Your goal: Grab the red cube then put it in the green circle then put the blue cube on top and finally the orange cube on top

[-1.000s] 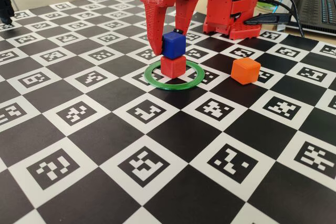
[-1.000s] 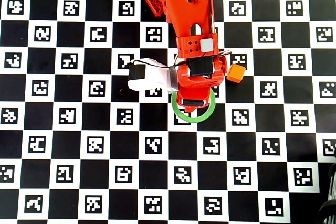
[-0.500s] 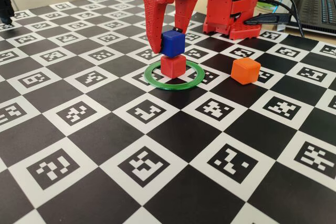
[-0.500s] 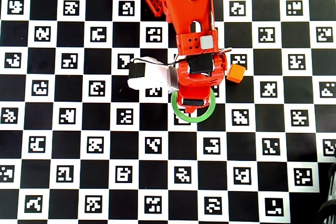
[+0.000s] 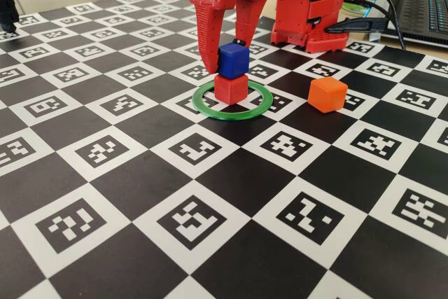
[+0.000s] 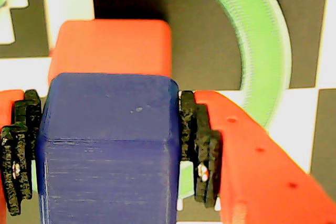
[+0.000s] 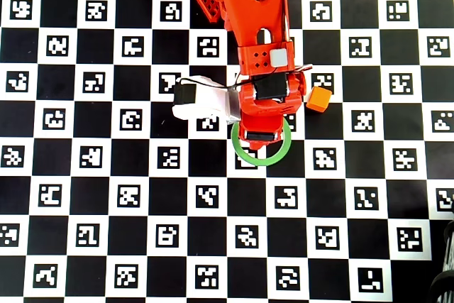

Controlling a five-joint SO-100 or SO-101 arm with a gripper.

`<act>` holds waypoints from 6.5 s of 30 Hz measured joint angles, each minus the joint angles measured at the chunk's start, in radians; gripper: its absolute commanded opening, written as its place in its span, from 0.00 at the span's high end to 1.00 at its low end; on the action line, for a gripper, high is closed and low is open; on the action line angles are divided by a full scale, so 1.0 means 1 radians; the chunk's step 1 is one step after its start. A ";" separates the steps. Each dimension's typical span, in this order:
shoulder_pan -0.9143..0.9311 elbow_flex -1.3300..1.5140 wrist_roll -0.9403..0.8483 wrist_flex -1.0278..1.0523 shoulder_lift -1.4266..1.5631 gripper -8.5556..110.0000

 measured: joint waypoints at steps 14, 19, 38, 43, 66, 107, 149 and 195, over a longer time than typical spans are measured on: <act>-0.011 0.000 -0.002 -0.005 0.000 0.61; -0.011 -0.021 -0.026 0.098 0.000 0.59; -0.308 -0.400 0.299 0.529 0.127 0.60; -0.410 -0.445 0.376 0.528 0.107 0.60; -0.604 -0.074 0.769 0.127 0.003 0.58; -0.586 0.152 0.756 -0.225 -0.046 0.58; -0.592 0.175 0.822 -0.209 -0.043 0.83; -0.103 -0.451 0.054 0.448 0.014 0.82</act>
